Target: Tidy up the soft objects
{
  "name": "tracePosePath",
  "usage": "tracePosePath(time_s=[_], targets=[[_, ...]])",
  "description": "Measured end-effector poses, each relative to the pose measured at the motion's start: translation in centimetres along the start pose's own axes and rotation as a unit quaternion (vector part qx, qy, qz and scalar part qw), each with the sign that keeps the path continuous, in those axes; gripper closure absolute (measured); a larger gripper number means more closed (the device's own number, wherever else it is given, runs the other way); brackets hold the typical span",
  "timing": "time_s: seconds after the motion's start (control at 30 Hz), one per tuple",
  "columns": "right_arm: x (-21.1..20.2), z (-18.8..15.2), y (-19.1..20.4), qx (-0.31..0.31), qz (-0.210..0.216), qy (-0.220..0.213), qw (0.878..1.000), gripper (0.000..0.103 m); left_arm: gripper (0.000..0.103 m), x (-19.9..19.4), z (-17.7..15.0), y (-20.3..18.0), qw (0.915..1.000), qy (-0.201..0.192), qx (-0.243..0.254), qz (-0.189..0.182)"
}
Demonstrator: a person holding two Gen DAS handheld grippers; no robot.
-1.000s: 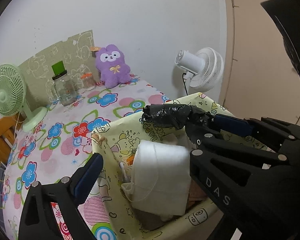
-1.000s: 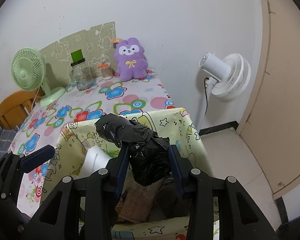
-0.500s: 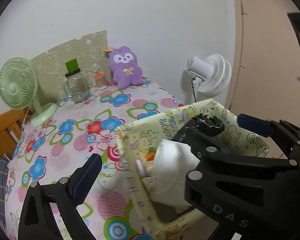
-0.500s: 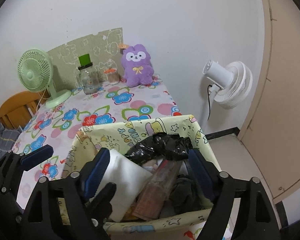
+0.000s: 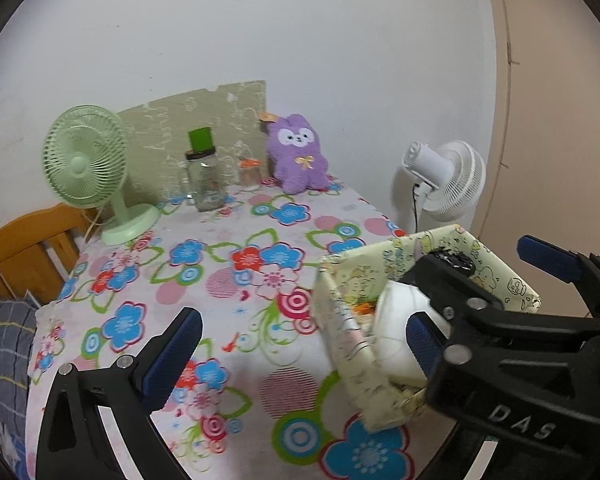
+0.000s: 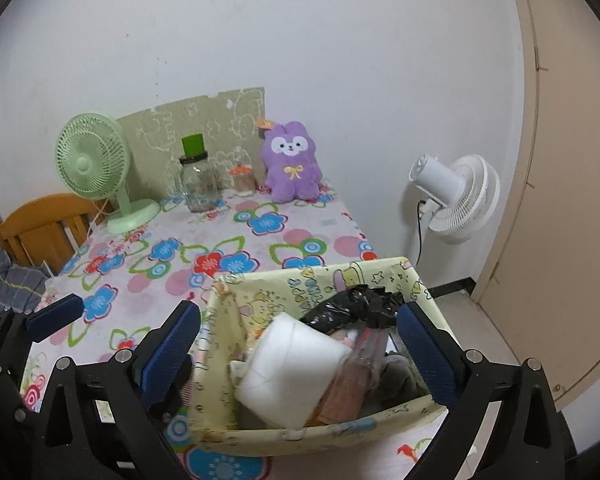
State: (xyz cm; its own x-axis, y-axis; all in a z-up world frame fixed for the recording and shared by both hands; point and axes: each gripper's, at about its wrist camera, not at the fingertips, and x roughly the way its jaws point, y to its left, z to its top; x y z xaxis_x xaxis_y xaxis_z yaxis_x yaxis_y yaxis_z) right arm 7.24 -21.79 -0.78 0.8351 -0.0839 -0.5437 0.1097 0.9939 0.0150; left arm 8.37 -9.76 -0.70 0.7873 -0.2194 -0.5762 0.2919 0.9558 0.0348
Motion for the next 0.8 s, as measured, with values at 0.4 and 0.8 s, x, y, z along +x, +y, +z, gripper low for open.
tracePosePath(time_s=[0.4,0.8], targets=[[-3.4,0.0,3.9,-0.013,0.017,-0.032,0.999,0.003,0.000,-3.7,-1.5,5.7,0.9980,-0.024,-0.041,0.042],[-6.0,-0.2,6.1,-0.010,0.028,-0.051,0.998,0.001,0.000,-8.1,-3.4,10.4,0.9912,-0.056,-0.088,0.082]])
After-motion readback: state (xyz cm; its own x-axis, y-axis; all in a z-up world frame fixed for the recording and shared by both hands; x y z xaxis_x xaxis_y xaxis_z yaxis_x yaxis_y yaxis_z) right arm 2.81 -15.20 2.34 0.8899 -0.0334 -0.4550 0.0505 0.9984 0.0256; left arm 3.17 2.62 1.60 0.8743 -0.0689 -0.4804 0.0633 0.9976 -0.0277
